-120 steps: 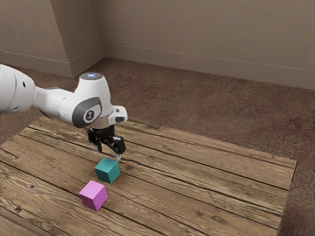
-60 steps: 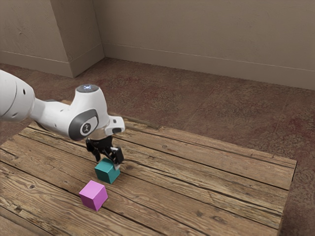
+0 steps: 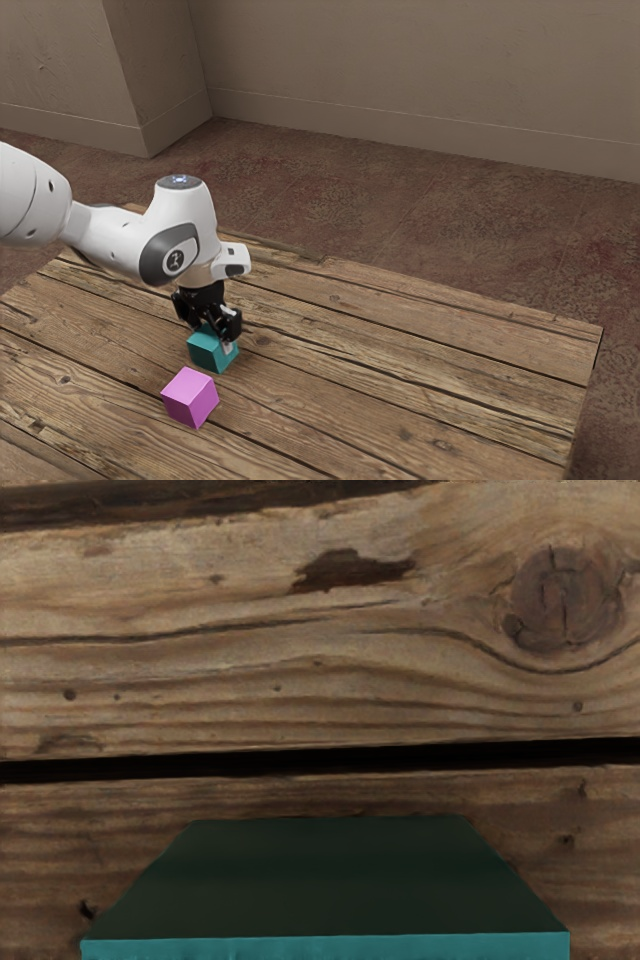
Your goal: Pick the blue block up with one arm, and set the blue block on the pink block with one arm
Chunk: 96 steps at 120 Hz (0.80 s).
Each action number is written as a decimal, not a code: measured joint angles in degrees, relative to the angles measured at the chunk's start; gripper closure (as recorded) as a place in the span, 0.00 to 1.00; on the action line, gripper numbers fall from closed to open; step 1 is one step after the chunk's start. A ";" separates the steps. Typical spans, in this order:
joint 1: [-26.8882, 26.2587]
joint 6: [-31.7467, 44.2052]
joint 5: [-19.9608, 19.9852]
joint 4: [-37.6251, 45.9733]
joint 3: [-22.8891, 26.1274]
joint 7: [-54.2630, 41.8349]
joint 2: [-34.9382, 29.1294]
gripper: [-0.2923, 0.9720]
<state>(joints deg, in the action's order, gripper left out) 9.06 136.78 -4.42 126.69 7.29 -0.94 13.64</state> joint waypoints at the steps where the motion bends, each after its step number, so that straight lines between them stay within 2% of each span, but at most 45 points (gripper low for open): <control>1: 0.00 -0.05 -0.01 -0.03 0.00 0.00 -0.01 0.46; 16: -0.02 -1.30 -0.40 -1.30 -0.07 0.17 -0.67 0.50; 34: 0.10 -4.42 -0.55 -1.77 -0.09 0.53 -6.15 0.51; 48: -0.07 -6.73 0.16 -0.09 2.65 1.33 -10.80 0.51; 63: -1.39 -8.27 2.52 8.47 4.61 2.48 -19.68 0.51; 73: -0.42 -8.82 4.42 12.74 5.24 3.31 -24.01 0.51; 96: 1.26 -9.68 8.00 15.38 5.79 4.82 -26.30 0.50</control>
<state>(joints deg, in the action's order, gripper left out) 10.32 127.10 3.58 142.07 13.08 3.88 -12.66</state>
